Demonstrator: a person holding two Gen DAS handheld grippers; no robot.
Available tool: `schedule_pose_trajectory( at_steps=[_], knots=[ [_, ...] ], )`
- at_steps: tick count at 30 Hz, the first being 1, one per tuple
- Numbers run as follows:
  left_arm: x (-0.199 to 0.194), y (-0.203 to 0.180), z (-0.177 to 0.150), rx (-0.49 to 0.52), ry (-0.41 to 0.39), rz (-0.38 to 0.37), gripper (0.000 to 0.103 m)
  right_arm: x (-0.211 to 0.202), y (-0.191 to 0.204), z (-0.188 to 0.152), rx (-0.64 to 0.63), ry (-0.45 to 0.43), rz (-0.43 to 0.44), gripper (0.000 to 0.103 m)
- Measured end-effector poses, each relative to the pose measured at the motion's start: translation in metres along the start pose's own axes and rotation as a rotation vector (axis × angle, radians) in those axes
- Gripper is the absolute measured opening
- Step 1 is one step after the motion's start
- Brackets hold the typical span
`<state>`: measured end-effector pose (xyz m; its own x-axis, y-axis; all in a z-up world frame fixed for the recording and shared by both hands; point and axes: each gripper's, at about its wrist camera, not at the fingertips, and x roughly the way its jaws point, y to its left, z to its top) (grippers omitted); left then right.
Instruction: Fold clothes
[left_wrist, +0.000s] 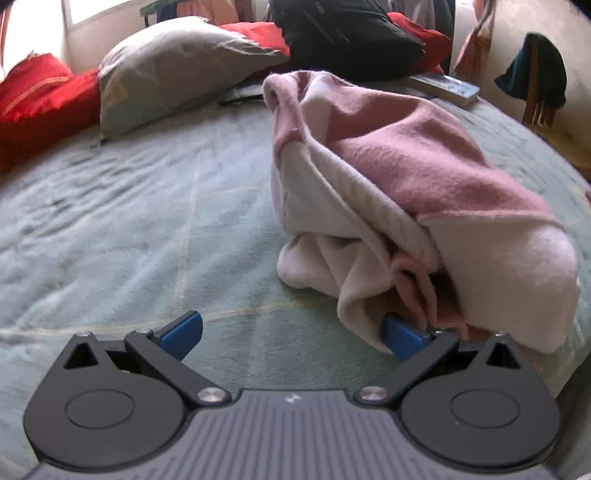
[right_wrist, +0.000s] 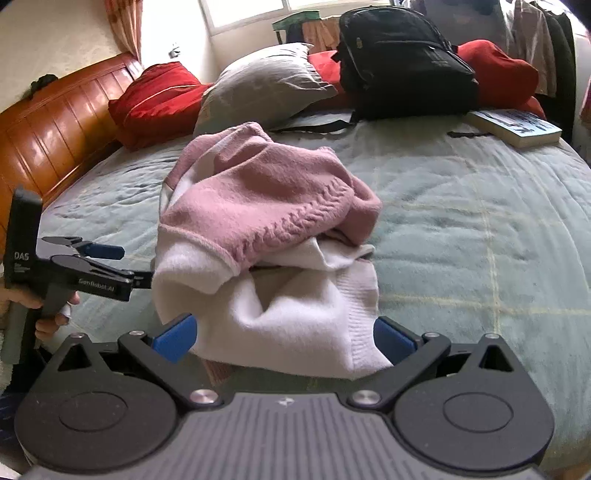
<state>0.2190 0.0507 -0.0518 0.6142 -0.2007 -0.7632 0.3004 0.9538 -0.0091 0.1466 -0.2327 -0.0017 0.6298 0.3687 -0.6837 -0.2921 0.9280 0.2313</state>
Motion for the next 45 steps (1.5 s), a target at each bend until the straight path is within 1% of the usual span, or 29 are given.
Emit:
schedule_pose_trajectory(
  at_steps=[2, 3, 5, 7, 8, 9, 11, 13, 14, 17, 19, 23, 27, 32, 35, 37, 38, 40, 45],
  knots=[
    [0.007, 0.001, 0.002, -0.010, -0.024, 0.009, 0.102, 0.003, 0.001, 0.001, 0.001, 0.003, -0.002, 0.103],
    [0.012, 0.001, 0.003, -0.018, -0.025, 0.026, 0.102, 0.004, 0.002, 0.001, 0.002, 0.005, -0.004, 0.103],
    [0.026, 0.005, 0.006, -0.051, -0.001, 0.080, 0.102, 0.006, 0.003, 0.002, 0.003, 0.008, -0.006, 0.103],
    [0.032, 0.011, 0.007, -0.081, 0.010, 0.066, 0.103, 0.009, 0.006, 0.004, -0.004, 0.011, -0.009, 0.103],
    [0.031, 0.013, 0.007, -0.082, 0.000, 0.072, 0.103, 0.011, 0.010, 0.005, -0.017, 0.015, -0.019, 0.103],
    [0.028, 0.016, 0.008, -0.075, -0.015, 0.093, 0.103, 0.013, 0.012, 0.006, -0.031, 0.020, -0.031, 0.103],
    [0.021, 0.024, 0.010, -0.065, -0.043, 0.147, 0.103, 0.017, 0.016, 0.008, -0.060, 0.028, -0.053, 0.103],
    [0.015, 0.040, 0.015, -0.081, -0.063, 0.207, 0.103, 0.021, 0.017, 0.010, -0.068, 0.031, -0.063, 0.103],
    [0.014, 0.047, 0.018, -0.092, -0.068, 0.225, 0.103, 0.024, 0.017, 0.011, -0.064, 0.034, -0.061, 0.103],
    [0.016, 0.071, 0.028, -0.122, -0.053, 0.245, 0.103, 0.029, 0.016, 0.014, -0.052, 0.038, -0.055, 0.103],
    [0.023, 0.080, 0.034, -0.103, -0.038, 0.253, 0.103, 0.033, 0.016, 0.015, -0.048, 0.039, -0.055, 0.103],
    [0.039, 0.083, 0.041, -0.045, -0.019, 0.288, 0.103, 0.037, 0.012, 0.019, -0.039, 0.040, -0.067, 0.103],
    [0.052, 0.100, 0.056, -0.053, -0.002, 0.319, 0.103, 0.037, 0.005, 0.023, -0.022, 0.031, -0.085, 0.103],
    [0.063, 0.143, 0.081, -0.092, 0.009, 0.441, 0.103, 0.038, -0.009, 0.029, 0.015, 0.015, -0.111, 0.103],
    [0.074, 0.170, 0.090, -0.107, 0.025, 0.544, 0.103, 0.042, -0.014, 0.031, 0.030, 0.015, -0.124, 0.103],
    [0.083, 0.190, 0.092, -0.125, 0.057, 0.598, 0.103, 0.045, -0.018, 0.032, 0.039, 0.019, -0.128, 0.103],
    [0.088, 0.197, 0.092, -0.136, 0.073, 0.602, 0.103, 0.046, -0.019, 0.032, 0.039, 0.022, -0.127, 0.103],
    [0.092, 0.207, 0.088, -0.156, 0.099, 0.578, 0.103, 0.048, -0.018, 0.031, 0.035, 0.028, -0.128, 0.103],
    [0.085, 0.200, 0.081, -0.128, 0.091, 0.568, 0.102, 0.050, -0.015, 0.030, 0.019, 0.037, -0.116, 0.103]
  ],
)
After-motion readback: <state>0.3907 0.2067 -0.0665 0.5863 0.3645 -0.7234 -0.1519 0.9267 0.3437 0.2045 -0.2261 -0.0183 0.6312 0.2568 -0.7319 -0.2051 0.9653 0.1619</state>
